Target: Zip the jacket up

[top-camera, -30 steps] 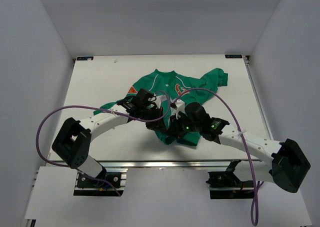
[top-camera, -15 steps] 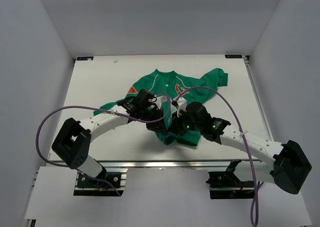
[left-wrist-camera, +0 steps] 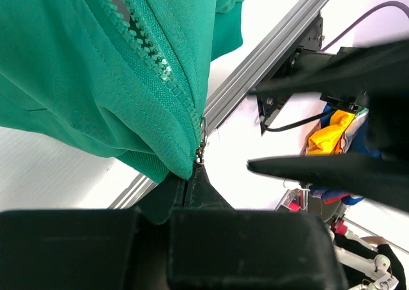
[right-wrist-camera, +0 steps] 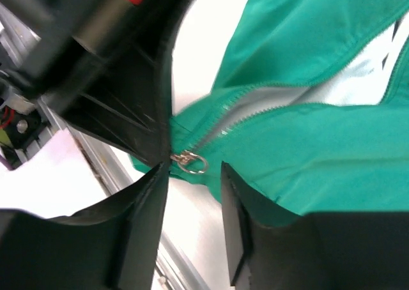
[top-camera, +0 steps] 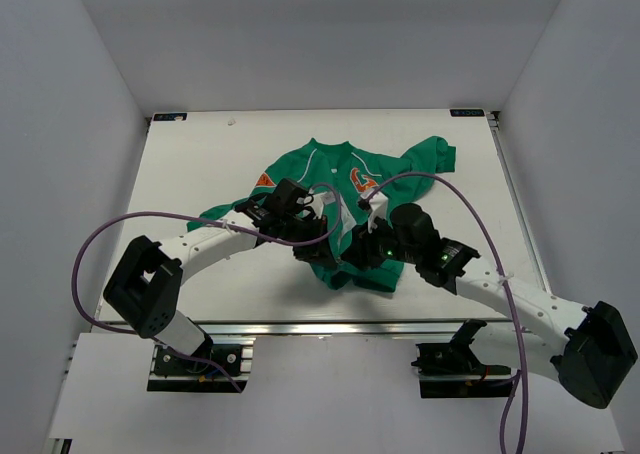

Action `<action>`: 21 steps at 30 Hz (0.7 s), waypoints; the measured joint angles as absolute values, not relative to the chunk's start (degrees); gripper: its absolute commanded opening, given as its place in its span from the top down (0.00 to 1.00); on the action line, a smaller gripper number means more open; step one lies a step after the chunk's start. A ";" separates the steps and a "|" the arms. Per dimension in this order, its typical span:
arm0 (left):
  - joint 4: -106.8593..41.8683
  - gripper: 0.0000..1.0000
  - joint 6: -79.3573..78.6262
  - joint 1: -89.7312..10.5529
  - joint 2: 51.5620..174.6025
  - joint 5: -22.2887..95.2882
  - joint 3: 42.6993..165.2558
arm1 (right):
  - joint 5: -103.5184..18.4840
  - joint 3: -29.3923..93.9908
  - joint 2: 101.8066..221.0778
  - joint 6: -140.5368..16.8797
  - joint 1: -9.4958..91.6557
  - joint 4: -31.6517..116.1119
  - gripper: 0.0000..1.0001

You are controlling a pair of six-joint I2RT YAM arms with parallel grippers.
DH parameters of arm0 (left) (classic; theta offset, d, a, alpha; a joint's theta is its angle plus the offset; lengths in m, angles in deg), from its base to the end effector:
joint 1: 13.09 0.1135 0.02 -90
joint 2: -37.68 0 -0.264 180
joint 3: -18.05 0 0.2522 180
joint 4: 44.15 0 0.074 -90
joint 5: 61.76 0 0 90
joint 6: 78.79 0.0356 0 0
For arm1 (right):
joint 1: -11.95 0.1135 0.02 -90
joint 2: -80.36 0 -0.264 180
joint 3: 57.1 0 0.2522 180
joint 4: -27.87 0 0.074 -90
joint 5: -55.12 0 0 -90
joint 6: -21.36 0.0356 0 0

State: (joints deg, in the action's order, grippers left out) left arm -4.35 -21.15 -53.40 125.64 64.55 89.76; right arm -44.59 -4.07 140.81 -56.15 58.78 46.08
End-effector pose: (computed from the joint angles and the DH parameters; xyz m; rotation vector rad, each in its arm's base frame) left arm 0.2228 -0.2167 0.2216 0.4691 2.7470 -1.2340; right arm 0.1586 0.1779 0.2634 -0.7300 1.9809 0.8122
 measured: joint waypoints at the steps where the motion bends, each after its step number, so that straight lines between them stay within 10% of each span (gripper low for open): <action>1: -4.85 1.00 -21.17 -53.40 125.64 64.73 89.50 | -46.14 -4.92 140.83 -56.30 57.54 45.51 0.51; 21: -14.75 1.00 -24.53 -53.40 124.92 71.35 84.71 | -73.11 -11.37 144.35 -55.06 47.18 33.43 0.40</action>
